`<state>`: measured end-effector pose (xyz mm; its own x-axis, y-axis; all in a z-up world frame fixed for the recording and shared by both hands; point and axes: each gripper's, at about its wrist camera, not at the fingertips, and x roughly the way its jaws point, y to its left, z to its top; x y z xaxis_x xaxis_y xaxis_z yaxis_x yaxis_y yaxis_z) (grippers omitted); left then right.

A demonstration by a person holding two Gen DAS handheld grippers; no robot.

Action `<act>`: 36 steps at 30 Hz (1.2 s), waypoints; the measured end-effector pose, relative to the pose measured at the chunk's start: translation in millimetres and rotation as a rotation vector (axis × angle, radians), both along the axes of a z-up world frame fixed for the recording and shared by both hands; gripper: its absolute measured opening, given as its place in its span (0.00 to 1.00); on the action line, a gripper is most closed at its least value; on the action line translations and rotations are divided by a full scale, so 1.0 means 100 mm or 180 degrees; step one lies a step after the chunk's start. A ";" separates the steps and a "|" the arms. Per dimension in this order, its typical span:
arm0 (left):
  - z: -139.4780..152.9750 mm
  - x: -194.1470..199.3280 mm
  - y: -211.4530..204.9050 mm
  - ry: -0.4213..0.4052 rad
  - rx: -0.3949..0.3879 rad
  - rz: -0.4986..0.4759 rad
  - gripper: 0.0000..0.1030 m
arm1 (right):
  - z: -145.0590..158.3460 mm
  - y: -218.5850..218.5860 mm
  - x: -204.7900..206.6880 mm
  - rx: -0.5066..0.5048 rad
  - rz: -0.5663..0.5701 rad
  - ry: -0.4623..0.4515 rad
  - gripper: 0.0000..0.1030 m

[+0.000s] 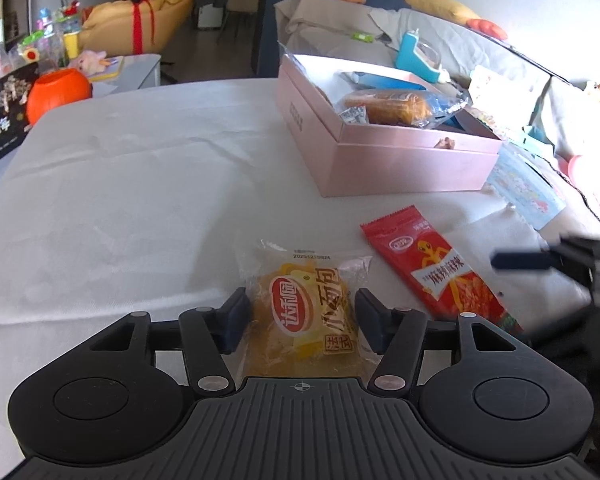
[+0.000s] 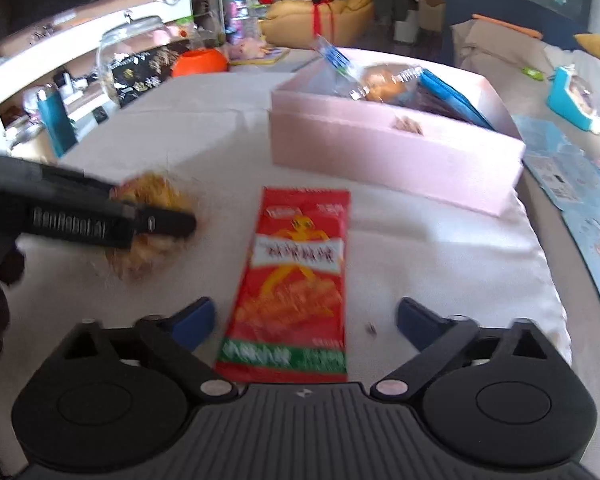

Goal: Organize snacks
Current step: 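Lift the red packet with the right tool while the left lifts the bread packet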

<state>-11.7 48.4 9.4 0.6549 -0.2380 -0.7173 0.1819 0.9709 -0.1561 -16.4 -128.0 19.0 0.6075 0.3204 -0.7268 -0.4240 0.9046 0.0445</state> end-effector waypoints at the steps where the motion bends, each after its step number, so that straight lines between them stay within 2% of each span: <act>1: 0.00 -0.01 0.00 0.0000 -0.0001 0.0001 0.61 | 0.03 0.03 0.05 0.0002 -0.0008 -0.0035 0.90; 2: 0.00 -0.02 0.01 -0.0004 0.0005 0.0019 0.57 | 0.05 0.07 0.11 -0.0001 -0.0010 -0.0068 0.90; 4: 0.00 -0.01 0.06 0.0009 -0.0009 0.0100 0.60 | 0.06 0.13 0.25 0.0005 -0.0014 -0.0045 0.89; 8: 0.00 -0.02 0.07 0.0009 -0.0003 0.0071 0.60 | -0.02 0.15 0.54 0.0128 -0.0093 0.0235 0.83; 10: -0.01 -0.04 0.06 -0.0003 0.0008 0.0065 0.60 | 0.00 0.13 0.55 0.0167 -0.0122 0.0212 0.79; 13: -0.01 -0.03 0.05 0.0002 0.0011 0.0068 0.61 | 0.00 0.13 0.49 0.0081 -0.0053 0.0182 0.65; 14: -0.01 -0.03 0.04 -0.0002 0.0016 0.0067 0.61 | 0.00 0.14 0.46 0.0002 -0.0017 0.0144 0.57; 17: -0.01 -0.05 0.04 -0.0017 0.0023 0.0058 0.61 | 0.05 0.12 0.35 -0.0108 0.0002 0.0053 0.50; 29: -0.02 -0.06 0.02 -0.0036 0.0062 0.0075 0.62 | 0.47 -0.55 0.08 0.0228 -0.0414 -0.0228 0.47; 36: 0.00 -0.05 0.03 -0.0003 0.0057 0.0086 0.60 | 0.68 -0.62 0.01 0.0315 -0.0485 -0.0452 0.46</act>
<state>-16.6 51.0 9.6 0.6614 -0.2073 -0.7208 0.1557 0.9781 -0.1383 -15.1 -190.4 87.2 0.7482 0.2826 -0.6003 -0.2912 0.9528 0.0857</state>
